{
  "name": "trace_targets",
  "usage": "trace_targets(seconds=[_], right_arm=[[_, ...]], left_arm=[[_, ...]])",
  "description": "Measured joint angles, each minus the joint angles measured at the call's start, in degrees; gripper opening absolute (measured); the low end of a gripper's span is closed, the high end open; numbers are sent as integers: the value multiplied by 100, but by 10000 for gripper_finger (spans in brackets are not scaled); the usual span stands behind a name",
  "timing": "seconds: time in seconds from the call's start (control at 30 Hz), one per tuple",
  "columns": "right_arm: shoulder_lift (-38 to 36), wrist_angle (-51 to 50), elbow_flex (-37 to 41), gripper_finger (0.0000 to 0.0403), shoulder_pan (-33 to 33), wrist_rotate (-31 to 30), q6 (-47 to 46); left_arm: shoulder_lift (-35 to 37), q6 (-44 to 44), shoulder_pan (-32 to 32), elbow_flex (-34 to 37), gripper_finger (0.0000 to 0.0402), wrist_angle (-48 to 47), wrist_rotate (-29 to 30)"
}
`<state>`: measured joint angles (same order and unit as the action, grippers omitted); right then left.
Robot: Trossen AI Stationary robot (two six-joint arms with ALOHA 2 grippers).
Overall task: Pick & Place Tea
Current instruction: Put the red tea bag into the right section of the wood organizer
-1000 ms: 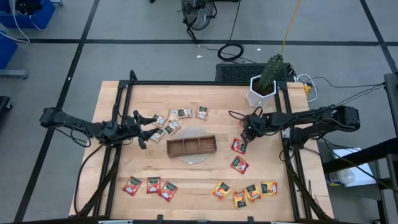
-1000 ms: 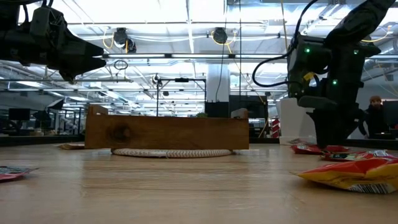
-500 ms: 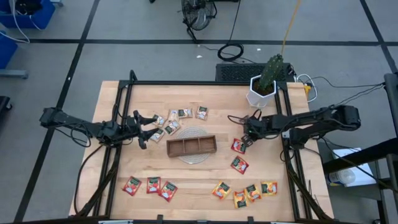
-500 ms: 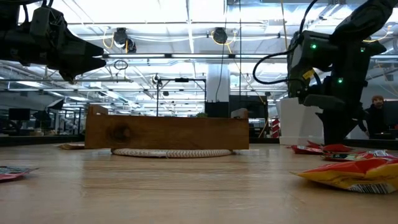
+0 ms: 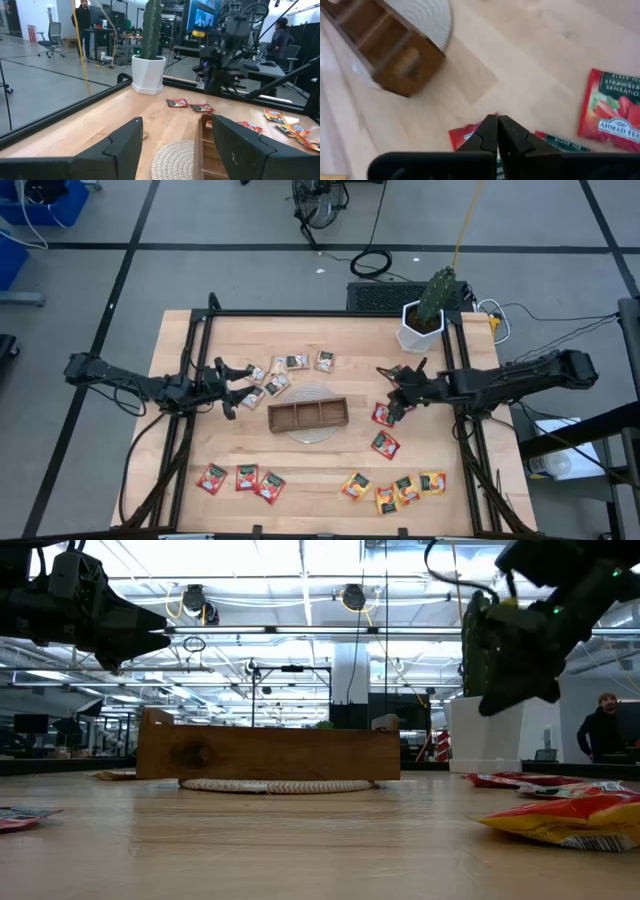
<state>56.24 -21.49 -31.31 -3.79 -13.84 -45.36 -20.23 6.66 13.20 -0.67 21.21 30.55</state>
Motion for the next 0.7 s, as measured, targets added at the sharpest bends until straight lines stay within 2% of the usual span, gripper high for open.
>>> trace_targets(seconds=[0.13,0.23,0.33,0.43,0.53,0.6,0.7], right_arm=[[-45,-405,29,5,-18,224,-70],[-49,30,154,42,-11,869,43],[-48,723,344,113,85,1409,-349],[-49,1894,596,198,175,1397,-447],[-51,2990,795,266,421,1400,-24],[-54,2708,729,290,657,1434,82],[15,1209,193,299,1155,1678,417]], left_arm=[[0,0,0,2,239,0,0],[0,0,0,1,239,1,0],[0,0,-1,2,239,0,0],[0,0,-1,1,239,0,0],[0,0,-1,0,239,0,0],[0,0,-1,0,239,-2,0],[0,0,1,0,239,-2,0]])
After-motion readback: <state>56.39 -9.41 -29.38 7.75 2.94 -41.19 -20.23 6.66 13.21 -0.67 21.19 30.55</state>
